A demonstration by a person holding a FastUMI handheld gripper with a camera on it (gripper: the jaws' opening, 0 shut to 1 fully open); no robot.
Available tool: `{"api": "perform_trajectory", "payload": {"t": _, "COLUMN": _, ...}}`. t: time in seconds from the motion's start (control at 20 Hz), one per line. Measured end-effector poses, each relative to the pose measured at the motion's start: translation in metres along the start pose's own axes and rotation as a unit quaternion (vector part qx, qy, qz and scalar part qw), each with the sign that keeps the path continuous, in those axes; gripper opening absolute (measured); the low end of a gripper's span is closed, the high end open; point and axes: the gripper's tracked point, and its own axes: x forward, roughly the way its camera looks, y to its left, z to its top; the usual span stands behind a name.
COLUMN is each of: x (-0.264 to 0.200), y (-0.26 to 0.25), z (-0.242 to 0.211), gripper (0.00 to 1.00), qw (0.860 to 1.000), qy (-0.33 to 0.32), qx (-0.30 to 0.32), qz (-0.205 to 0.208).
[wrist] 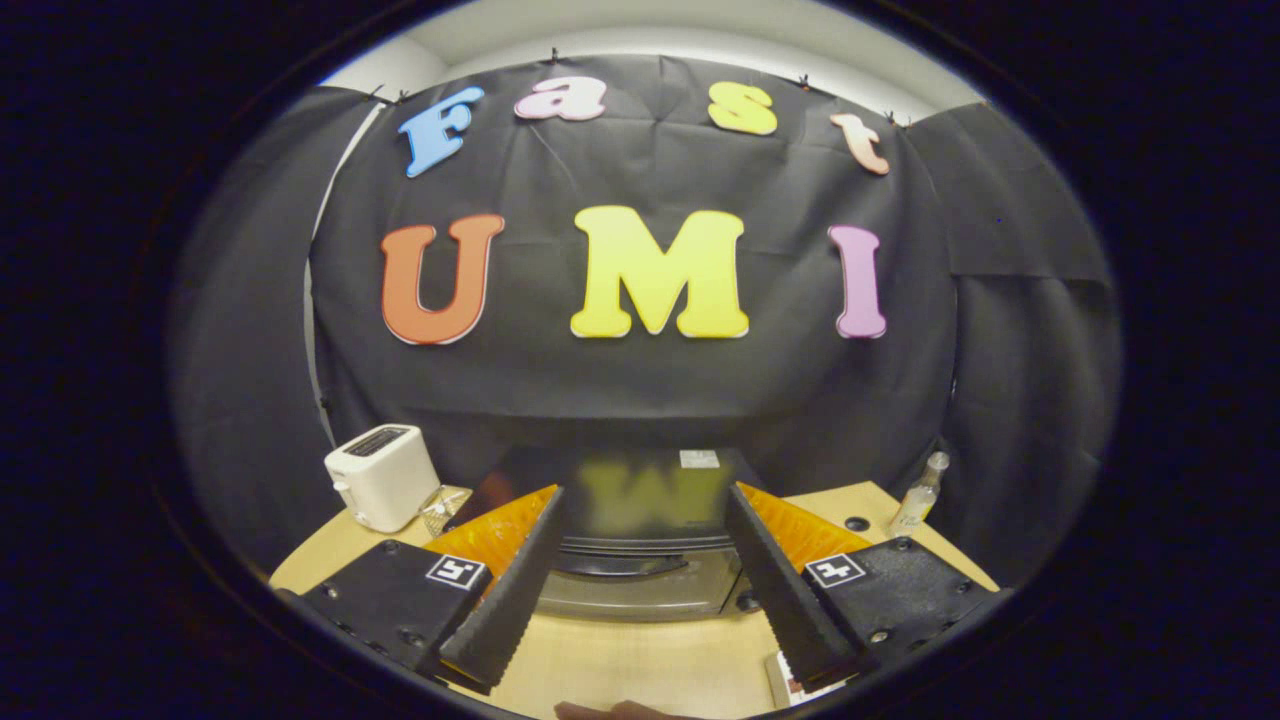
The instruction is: Open the toaster oven, put the food inside, and close the toaster oven door.
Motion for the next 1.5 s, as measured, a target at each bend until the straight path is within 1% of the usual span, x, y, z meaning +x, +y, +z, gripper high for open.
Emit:
{"api": "perform_trajectory", "payload": {"t": 0.1, "x": 0.028, "y": 0.005, "z": -0.019, "gripper": 1.00, "qw": 1.000, "qy": 0.029, "qx": -0.008, "qz": 0.006}}
{"api": "perform_trajectory", "payload": {"t": 0.2, "x": 0.056, "y": 0.007, "z": -0.044, "gripper": 1.00, "qw": 0.997, "qy": 0.069, "qx": -0.022, "qz": 0.003}}
{"api": "perform_trajectory", "payload": {"t": 0.35, "x": 0.074, "y": 0.020, "z": -0.057, "gripper": 1.00, "qw": 0.995, "qy": 0.095, "qx": -0.026, "qz": 0.024}}
{"api": "perform_trajectory", "payload": {"t": 0.4, "x": 0.077, "y": 0.021, "z": -0.054, "gripper": 1.00, "qw": 0.996, "qy": 0.085, "qx": -0.023, "qz": 0.024}}
{"api": "perform_trajectory", "payload": {"t": 0.5, "x": 0.079, "y": 0.023, "z": -0.057, "gripper": 1.00, "qw": 0.995, "qy": 0.096, "qx": -0.029, "qz": 0.024}}
{"api": "perform_trajectory", "payload": {"t": 0.55, "x": 0.079, "y": 0.022, "z": -0.055, "gripper": 1.00, "qw": 0.995, "qy": 0.092, "qx": -0.020, "qz": 0.022}}
{"api": "perform_trajectory", "payload": {"t": 0.65, "x": 0.076, "y": 0.021, "z": -0.060, "gripper": 1.00, "qw": 0.995, "qy": 0.098, "qx": -0.002, "qz": 0.023}}
{"api": "perform_trajectory", "payload": {"t": 0.75, "x": 0.069, "y": 0.016, "z": -0.062, "gripper": 1.00, "qw": 0.995, "qy": 0.102, "qx": -0.007, "qz": 0.019}}
{"api": "perform_trajectory", "payload": {"t": 0.9, "x": 0.057, "y": 0.016, "z": -0.068, "gripper": 1.00, "qw": 0.994, "qy": 0.102, "qx": 0.003, "qz": 0.024}}
{"api": "perform_trajectory", "payload": {"t": 1.1, "x": 0.031, "y": 0.015, "z": -0.081, "gripper": 1.00, "qw": 0.994, "qy": 0.111, "qx": -0.018, "qz": 0.019}}
{"api": "perform_trajectory", "payload": {"t": 1.35, "x": -0.007, "y": 0.014, "z": -0.109, "gripper": 1.00, "qw": 0.992, "qy": 0.122, "qx": -0.028, "qz": 0.004}}
{"api": "perform_trajectory", "payload": {"t": 1.5, "x": -0.026, "y": 0.013, "z": -0.130, "gripper": 1.00, "qw": 0.992, "qy": 0.121, "qx": -0.035, "qz": 0.006}}
